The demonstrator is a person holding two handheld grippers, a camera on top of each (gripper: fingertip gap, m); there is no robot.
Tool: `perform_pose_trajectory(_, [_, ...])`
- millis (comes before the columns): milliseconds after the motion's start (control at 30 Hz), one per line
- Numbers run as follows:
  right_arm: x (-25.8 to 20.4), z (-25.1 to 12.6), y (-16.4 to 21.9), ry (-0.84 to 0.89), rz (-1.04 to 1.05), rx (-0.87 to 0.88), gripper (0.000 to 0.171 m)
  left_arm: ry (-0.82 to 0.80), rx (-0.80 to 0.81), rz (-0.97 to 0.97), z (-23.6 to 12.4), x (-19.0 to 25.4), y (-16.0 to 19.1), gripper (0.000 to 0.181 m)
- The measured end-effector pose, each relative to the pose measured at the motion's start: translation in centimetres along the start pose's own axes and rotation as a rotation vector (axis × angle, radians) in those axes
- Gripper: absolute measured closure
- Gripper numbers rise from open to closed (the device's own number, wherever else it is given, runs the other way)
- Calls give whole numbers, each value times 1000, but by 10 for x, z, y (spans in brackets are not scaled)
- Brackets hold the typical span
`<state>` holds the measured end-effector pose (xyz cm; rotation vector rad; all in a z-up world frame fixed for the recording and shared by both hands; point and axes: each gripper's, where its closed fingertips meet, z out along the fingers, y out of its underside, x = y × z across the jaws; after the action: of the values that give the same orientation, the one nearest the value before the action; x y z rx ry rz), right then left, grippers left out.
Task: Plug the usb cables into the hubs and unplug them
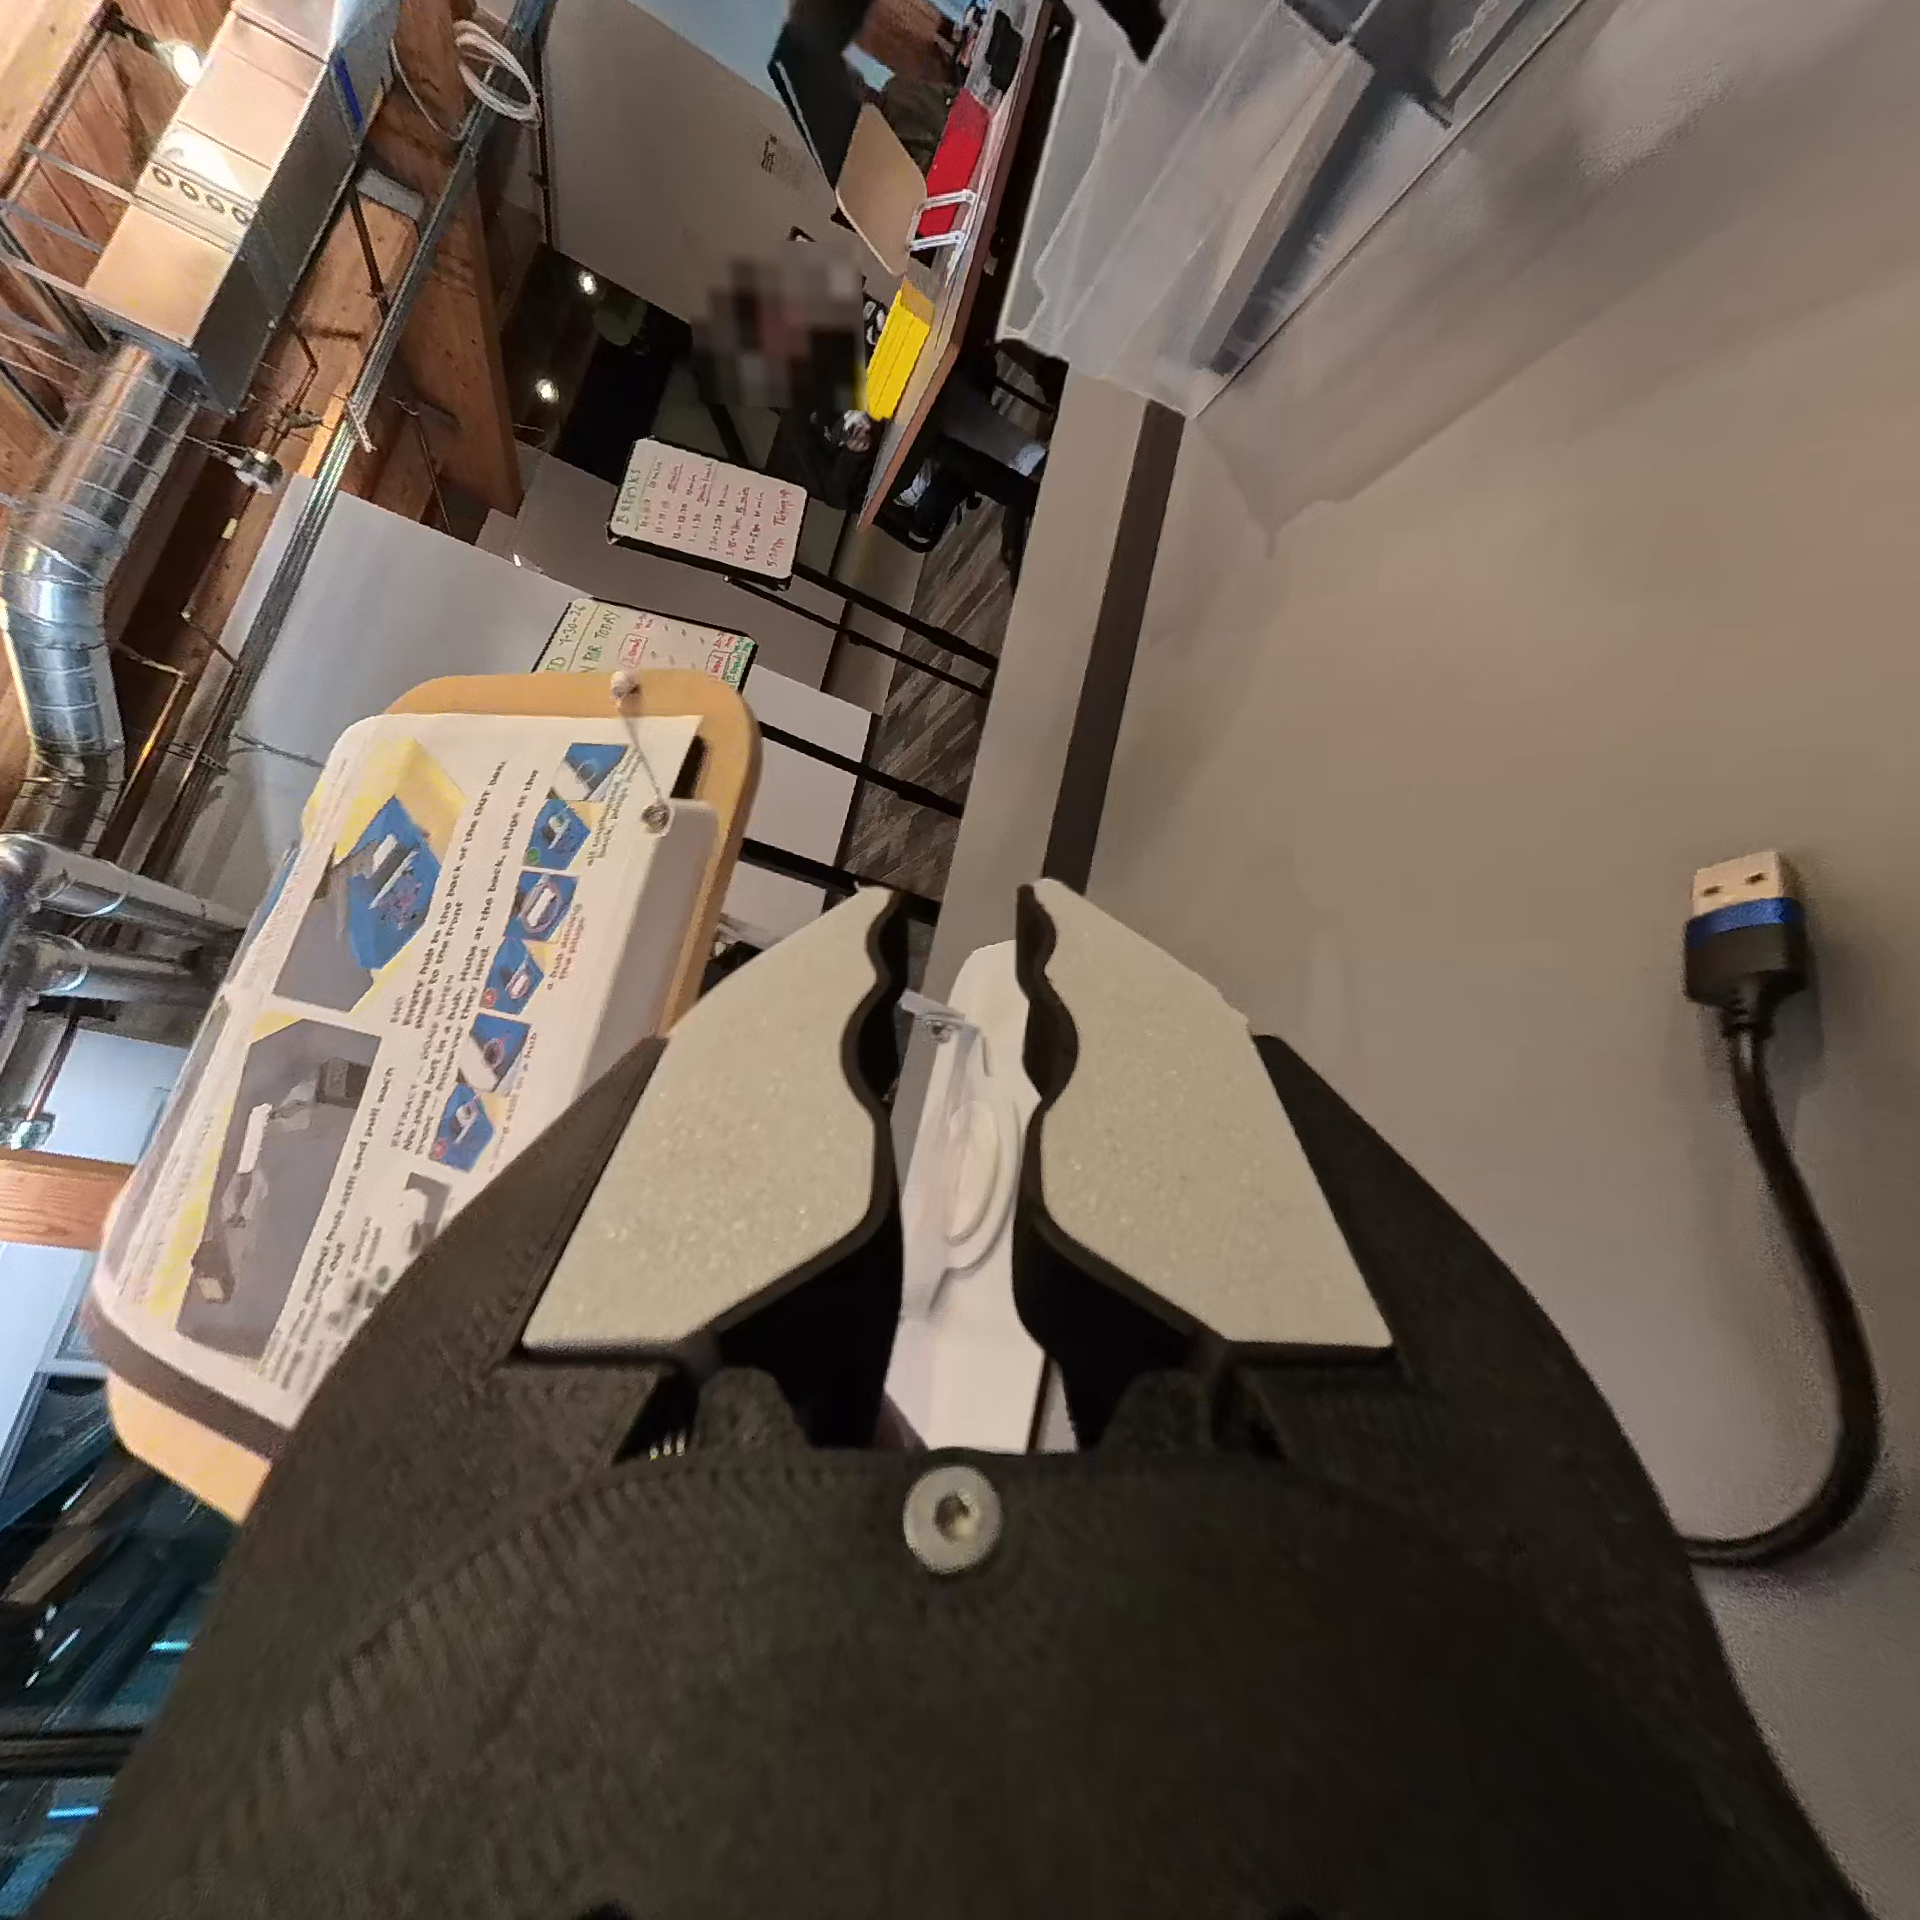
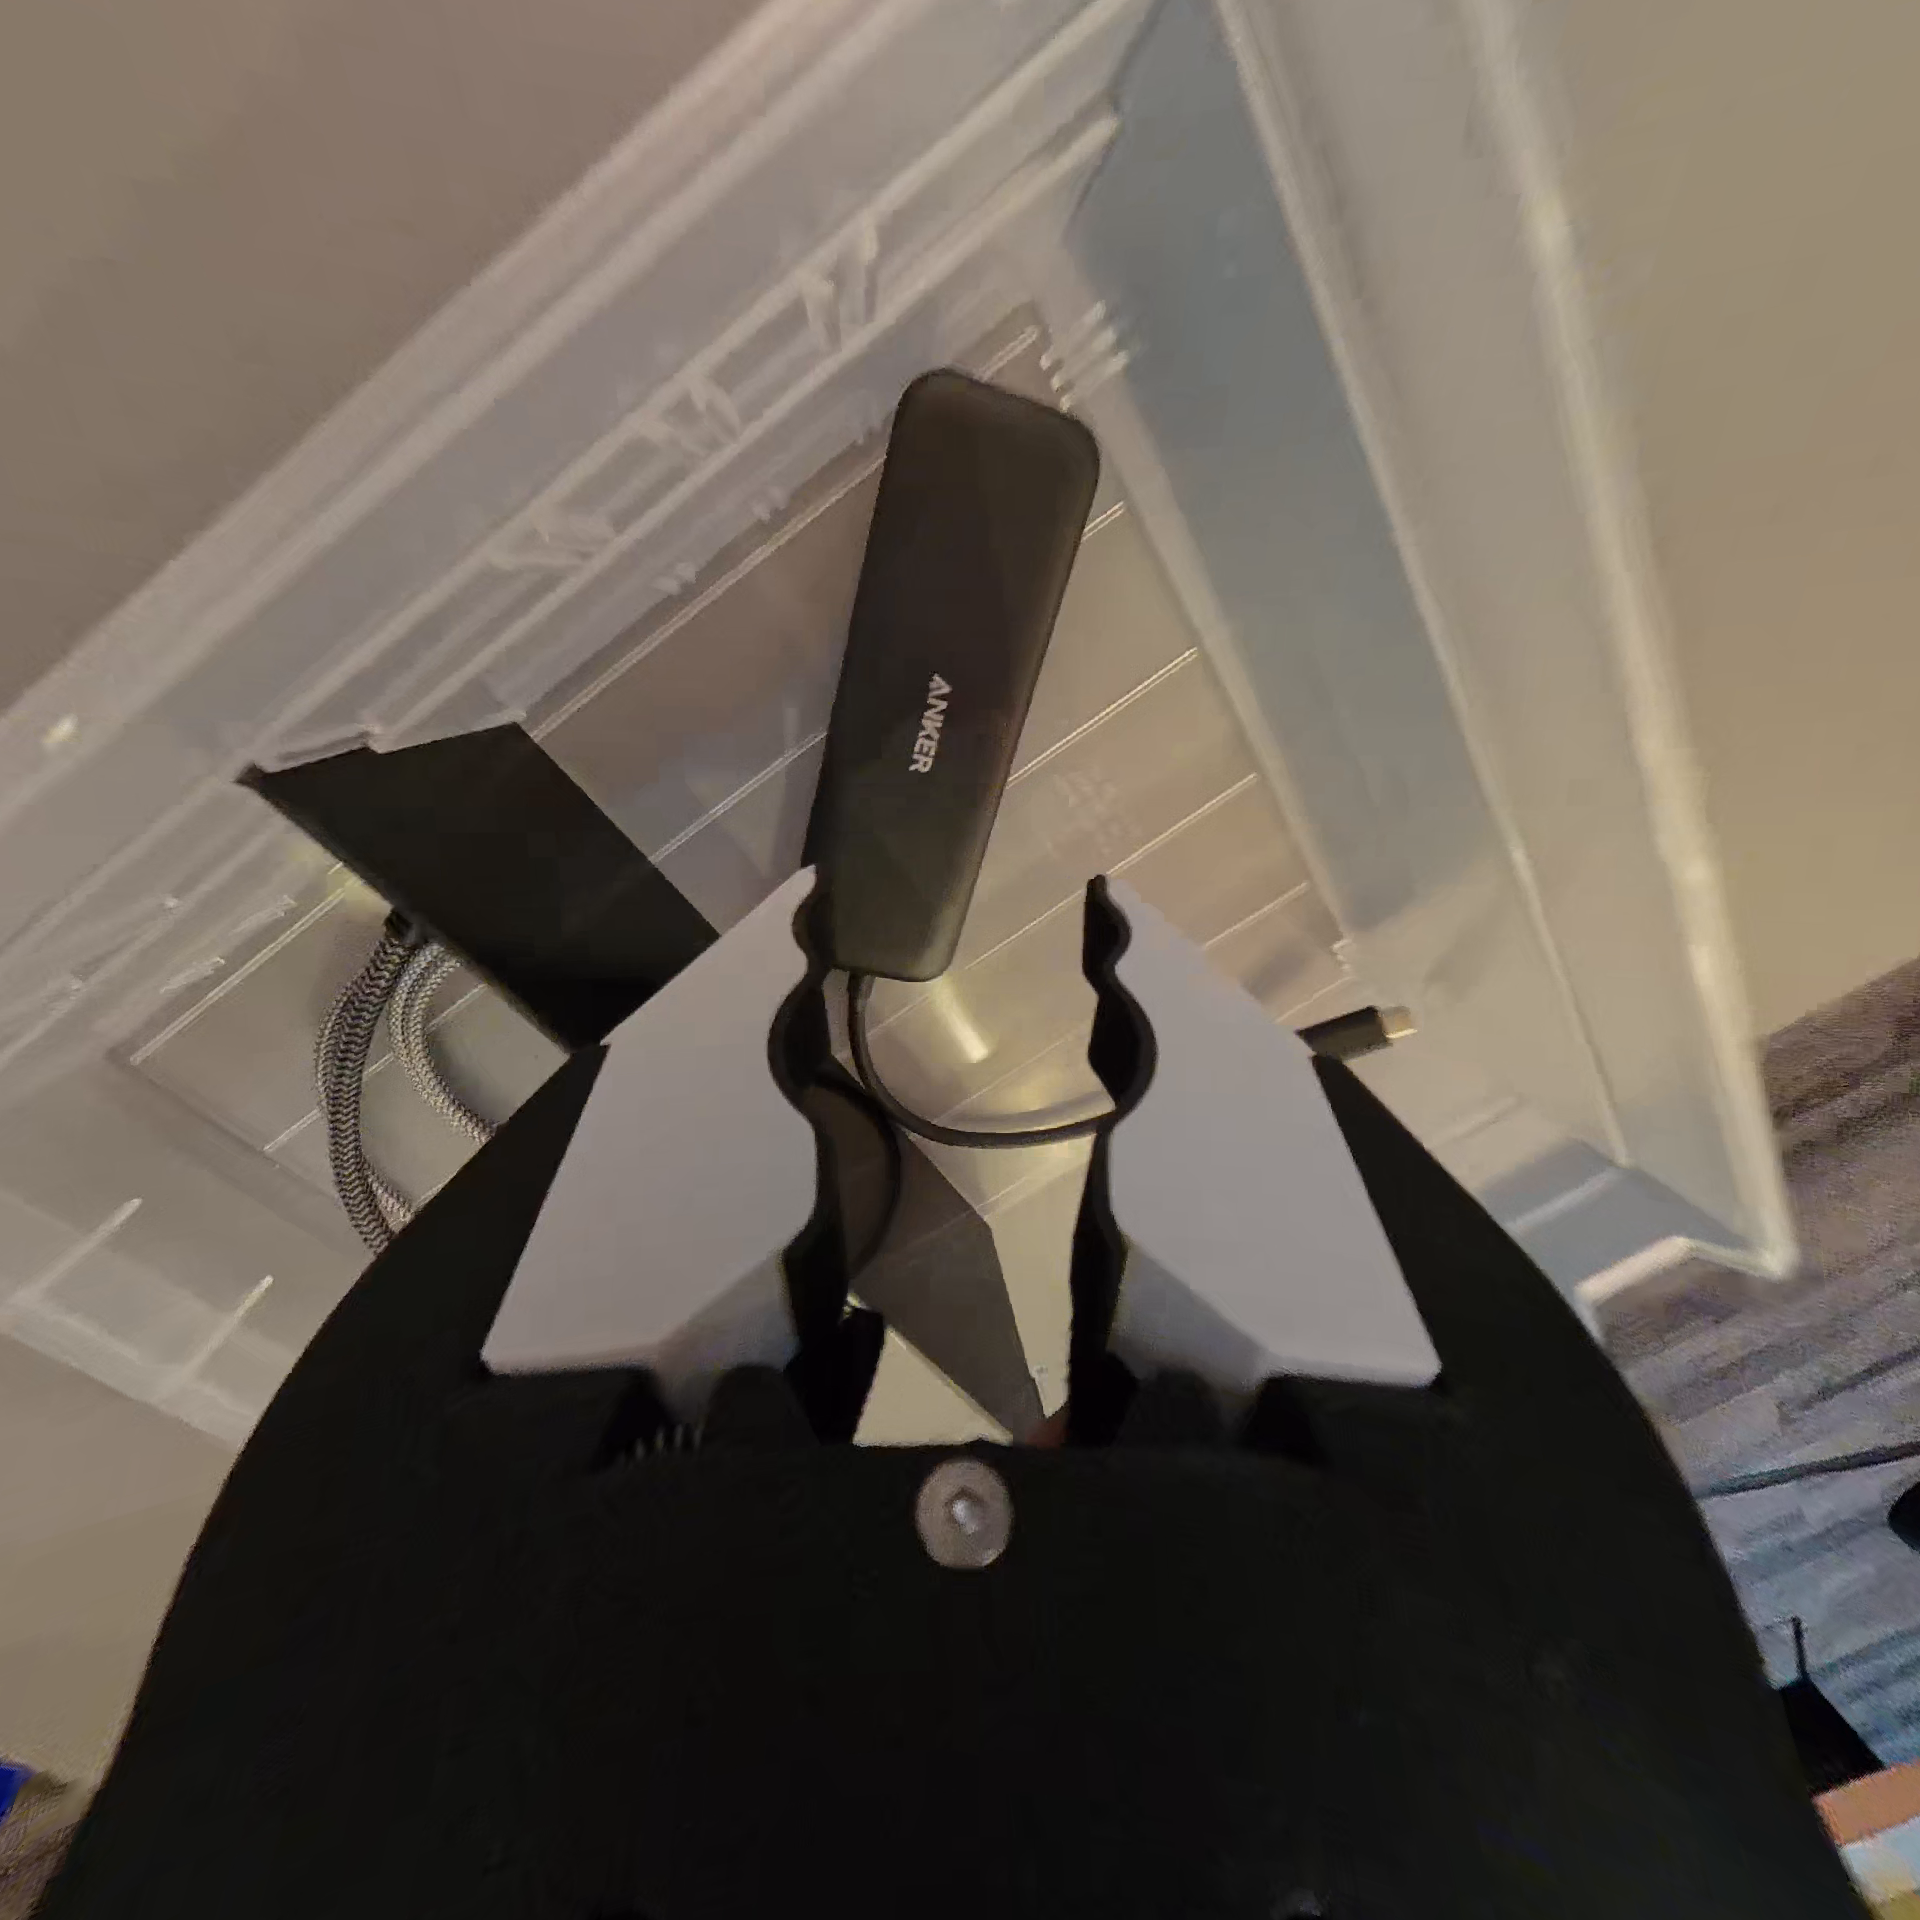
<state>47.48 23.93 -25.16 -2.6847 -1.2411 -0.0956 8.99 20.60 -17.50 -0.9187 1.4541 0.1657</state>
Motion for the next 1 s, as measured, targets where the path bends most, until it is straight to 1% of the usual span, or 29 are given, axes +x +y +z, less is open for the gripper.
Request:
perform_pose_trajectory(100, [5, -27, -9, 99, -7, 73, 118, 0, 4, -54, -5, -15, 2, 160])
perform_pose_trajectory(200, [5, -65, -19, 212, -6, 166, 117, 1, 3, -86, -12, -30, 4, 159])
perform_pose_trajectory(300, [-8, -108, -28, 348, -40, 237, 117, 24, -33, -97, -18, -41, 9, 158])
perform_pose_trajectory(400, [-46, -144, -47, 441, -127, 303, 120, 95, -64, -115, -27, -45, 11, 156])
perform_pose_trajectory(433, [-67, -152, -58, 448, -174, 337, 121, 128, -74, -130, -30, -46, 12, 155])
perform_pose_trajectory(500, [-116, -161, -88, 438, -290, 413, 126, 125, -91, -140, -36, -55, 12, 156])
perform_pose_trajectory(600, [-200, -147, -137, 417, -503, 480, 136, 109, -134, -132, -43, -65, 18, 156])
perform_pose_trajectory(700, [-277, -106, -183, 394, -689, 510, 142, 105, -131, -141, -47, -70, 17, 156])
perform_pose_trajectory(733, [-294, -90, -195, 417, -741, 496, 139, 97, -124, -140, -48, -71, 16, 157])
perform_pose_trajectory(800, [-317, -58, -215, 481, -836, 455, 140, 93, -128, -135, -49, -73, 16, 156])
perform_pose_trajectory(867, [-337, -30, -229, 504, -905, 437, 142, 85, -119, -133, -51, -76, 15, 156])
perform_pose_trajectory(933, [-345, -10, -238, 548, -949, 411, 142, 82, -107, -137, -53, -79, 12, 156])
perform_pose_trajectory(1000, [-347, 6, -244, 591, -986, 387, 146, 81, -95, -139, -55, -80, 9, 156])
